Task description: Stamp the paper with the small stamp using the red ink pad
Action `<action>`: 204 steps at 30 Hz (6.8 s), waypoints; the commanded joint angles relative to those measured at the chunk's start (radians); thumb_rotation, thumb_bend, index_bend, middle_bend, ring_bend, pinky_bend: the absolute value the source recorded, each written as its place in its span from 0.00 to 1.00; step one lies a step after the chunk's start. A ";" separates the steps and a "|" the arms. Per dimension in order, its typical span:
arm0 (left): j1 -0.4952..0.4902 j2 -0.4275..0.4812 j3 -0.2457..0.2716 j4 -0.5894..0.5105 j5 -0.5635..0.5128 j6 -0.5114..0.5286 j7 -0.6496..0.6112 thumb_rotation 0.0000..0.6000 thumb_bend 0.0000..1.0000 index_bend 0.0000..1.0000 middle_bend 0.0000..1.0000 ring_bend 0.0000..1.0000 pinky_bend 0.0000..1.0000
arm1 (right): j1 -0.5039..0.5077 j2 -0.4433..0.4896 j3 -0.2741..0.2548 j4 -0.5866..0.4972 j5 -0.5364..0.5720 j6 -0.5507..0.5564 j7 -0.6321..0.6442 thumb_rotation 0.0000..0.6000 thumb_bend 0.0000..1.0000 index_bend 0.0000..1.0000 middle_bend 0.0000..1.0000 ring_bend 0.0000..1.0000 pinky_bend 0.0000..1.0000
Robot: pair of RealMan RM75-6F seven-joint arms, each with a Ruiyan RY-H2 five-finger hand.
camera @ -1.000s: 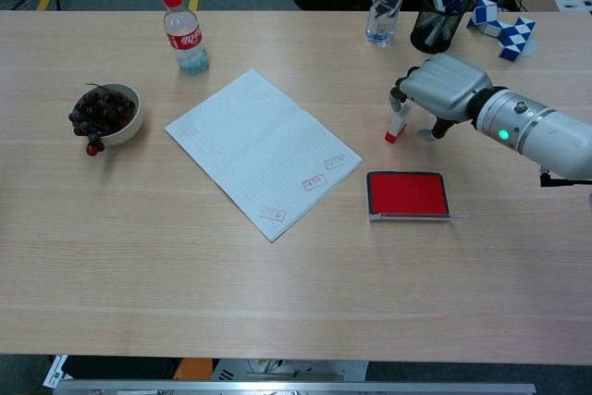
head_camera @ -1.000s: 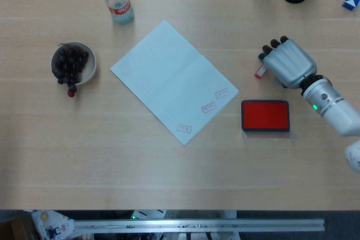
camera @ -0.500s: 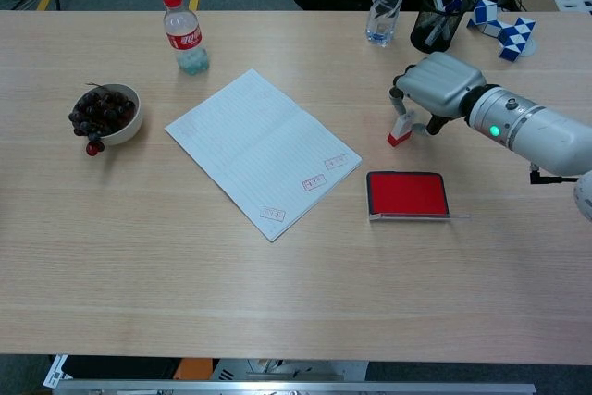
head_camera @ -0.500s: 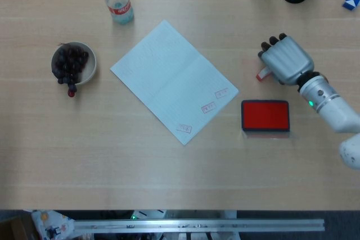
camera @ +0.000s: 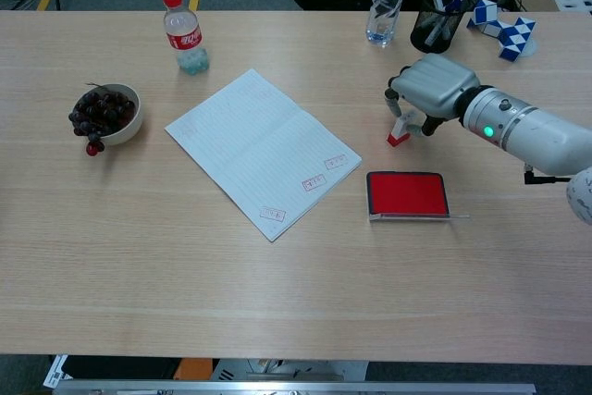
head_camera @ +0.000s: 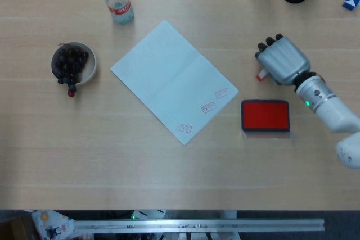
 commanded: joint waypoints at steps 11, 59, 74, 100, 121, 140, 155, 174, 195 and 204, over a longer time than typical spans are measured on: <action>0.002 0.000 0.000 0.003 -0.001 0.002 -0.004 1.00 0.22 0.15 0.12 0.15 0.14 | 0.006 -0.012 0.001 0.015 0.006 0.005 0.002 1.00 0.35 0.60 0.38 0.30 0.34; -0.004 0.003 0.010 -0.005 -0.001 -0.023 0.022 1.00 0.22 0.15 0.11 0.15 0.14 | -0.072 0.109 -0.187 -0.179 -0.396 0.178 0.056 1.00 0.36 0.65 0.43 0.31 0.34; -0.004 0.001 0.011 0.001 0.000 -0.023 0.018 1.00 0.22 0.15 0.12 0.15 0.14 | -0.078 0.091 -0.187 -0.154 -0.395 0.165 0.061 1.00 0.36 0.66 0.43 0.31 0.34; -0.003 0.005 0.010 -0.005 0.012 -0.011 0.015 1.00 0.22 0.15 0.12 0.15 0.14 | -0.048 0.180 -0.082 -0.294 -0.329 0.172 0.079 1.00 0.36 0.66 0.44 0.31 0.34; 0.010 0.014 0.018 -0.001 0.018 0.002 -0.007 1.00 0.22 0.15 0.12 0.15 0.14 | 0.110 -0.008 0.059 -0.178 -0.065 -0.023 -0.110 1.00 0.36 0.66 0.44 0.31 0.34; 0.011 0.014 0.016 0.012 0.009 -0.003 -0.019 1.00 0.22 0.15 0.11 0.15 0.14 | 0.183 -0.166 0.061 0.009 -0.021 -0.038 -0.159 1.00 0.36 0.67 0.44 0.31 0.34; 0.013 0.012 0.014 0.022 0.002 -0.007 -0.026 1.00 0.22 0.15 0.11 0.15 0.14 | 0.199 -0.244 0.037 0.101 -0.026 -0.028 -0.187 1.00 0.36 0.68 0.45 0.31 0.34; 0.016 0.009 0.013 0.036 -0.002 -0.005 -0.038 1.00 0.22 0.15 0.11 0.15 0.14 | 0.203 -0.280 0.029 0.149 -0.016 -0.039 -0.187 1.00 0.36 0.69 0.46 0.32 0.34; 0.019 0.008 0.011 0.044 -0.009 -0.007 -0.045 1.00 0.22 0.14 0.11 0.15 0.14 | 0.206 -0.300 0.032 0.178 -0.003 -0.049 -0.186 1.00 0.36 0.70 0.46 0.32 0.34; 0.020 0.008 0.011 0.046 -0.010 -0.009 -0.046 1.00 0.22 0.14 0.11 0.15 0.14 | 0.205 -0.304 0.031 0.184 0.001 -0.051 -0.189 1.00 0.36 0.70 0.46 0.32 0.34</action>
